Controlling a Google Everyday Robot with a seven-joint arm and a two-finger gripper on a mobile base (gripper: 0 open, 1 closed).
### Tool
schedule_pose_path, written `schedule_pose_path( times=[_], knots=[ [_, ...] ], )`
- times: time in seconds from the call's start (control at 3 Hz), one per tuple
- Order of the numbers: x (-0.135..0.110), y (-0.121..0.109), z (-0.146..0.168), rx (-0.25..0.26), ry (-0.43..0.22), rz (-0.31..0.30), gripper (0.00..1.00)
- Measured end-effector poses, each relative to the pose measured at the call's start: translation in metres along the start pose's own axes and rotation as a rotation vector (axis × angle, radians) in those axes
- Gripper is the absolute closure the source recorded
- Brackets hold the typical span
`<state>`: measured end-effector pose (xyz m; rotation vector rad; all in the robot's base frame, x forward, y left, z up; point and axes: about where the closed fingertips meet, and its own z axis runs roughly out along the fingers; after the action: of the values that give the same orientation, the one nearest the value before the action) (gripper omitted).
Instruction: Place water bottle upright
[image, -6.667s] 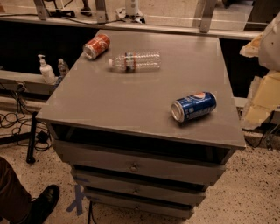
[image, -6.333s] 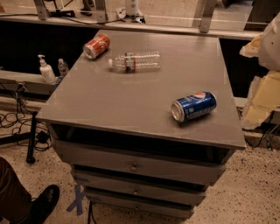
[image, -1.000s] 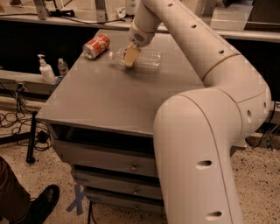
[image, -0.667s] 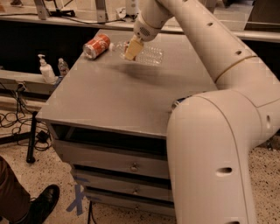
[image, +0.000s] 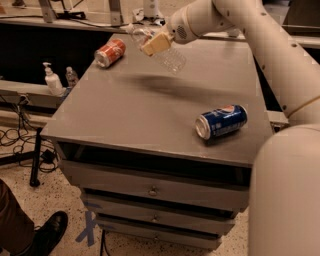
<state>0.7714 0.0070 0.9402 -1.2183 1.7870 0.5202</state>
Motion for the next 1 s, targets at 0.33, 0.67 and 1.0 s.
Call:
schedule_pose_path(
  times=[0.33, 0.67, 1.0],
  knots=[
    [-0.012, -0.005, -0.018, 0.015, -0.233, 0.064, 1.0],
    [-0.015, -0.012, -0.037, 0.031, -0.404, 0.116, 1.0],
    [-0.022, -0.008, -0.038, 0.024, -0.423, 0.115, 1.0]
  ],
)
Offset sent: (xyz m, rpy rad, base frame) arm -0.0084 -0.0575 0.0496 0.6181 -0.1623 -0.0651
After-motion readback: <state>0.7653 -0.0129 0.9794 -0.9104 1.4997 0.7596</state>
